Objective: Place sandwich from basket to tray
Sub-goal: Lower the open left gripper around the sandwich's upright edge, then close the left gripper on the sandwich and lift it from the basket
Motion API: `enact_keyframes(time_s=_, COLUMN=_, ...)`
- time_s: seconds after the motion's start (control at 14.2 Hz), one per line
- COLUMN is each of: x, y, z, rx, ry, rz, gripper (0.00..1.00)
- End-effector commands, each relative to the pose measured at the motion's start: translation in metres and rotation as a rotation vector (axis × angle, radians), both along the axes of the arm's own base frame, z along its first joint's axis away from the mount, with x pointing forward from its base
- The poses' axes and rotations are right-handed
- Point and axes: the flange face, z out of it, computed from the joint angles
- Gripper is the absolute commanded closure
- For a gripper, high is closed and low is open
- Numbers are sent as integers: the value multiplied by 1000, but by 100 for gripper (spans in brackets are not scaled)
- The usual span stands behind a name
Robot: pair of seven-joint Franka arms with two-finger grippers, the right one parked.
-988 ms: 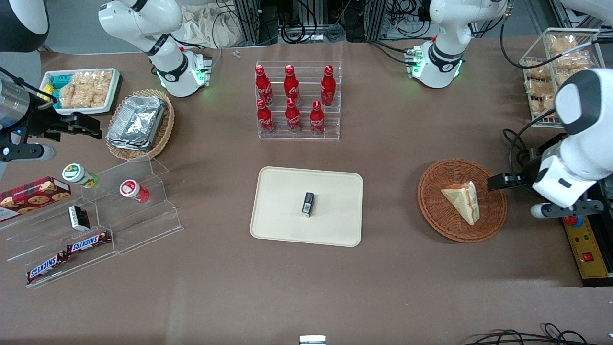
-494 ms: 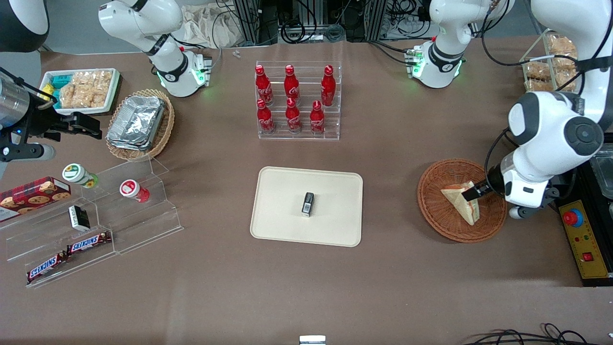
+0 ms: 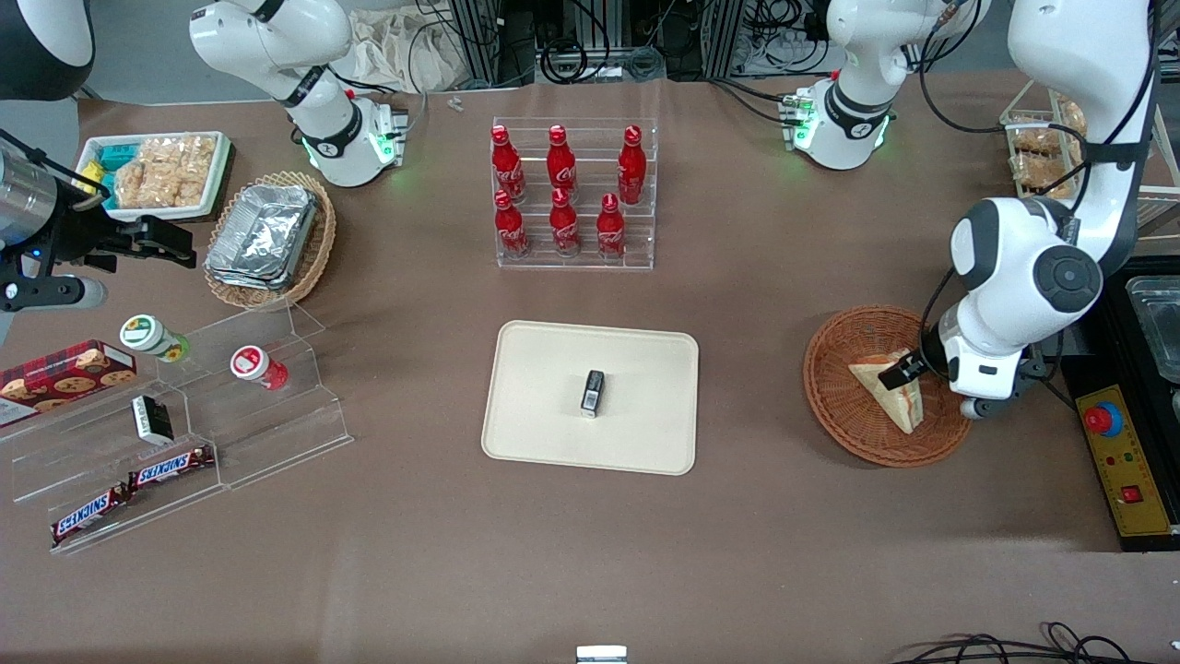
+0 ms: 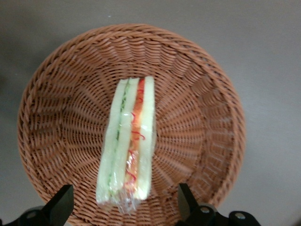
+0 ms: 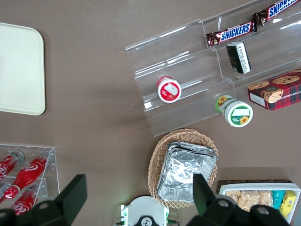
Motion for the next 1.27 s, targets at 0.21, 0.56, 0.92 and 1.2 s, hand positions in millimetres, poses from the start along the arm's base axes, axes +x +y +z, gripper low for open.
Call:
enact_keyframes(time_s=0.21, x=-2, y=-2, z=-30, rx=25, ry=-8, rz=23, gripper=0)
enact_keyframes(time_s=0.56, x=-4, y=-2, z=-45, rx=33, ry=14, rz=12, gripper=23)
enact_keyframes(time_s=0.92, x=-2, y=-3, z=-41, rx=33, ry=5, rz=39, gripper=100)
enact_keyframes(time_s=1.2, x=13, y=-10, z=1, rx=53, ry=4, rz=48, gripper=100)
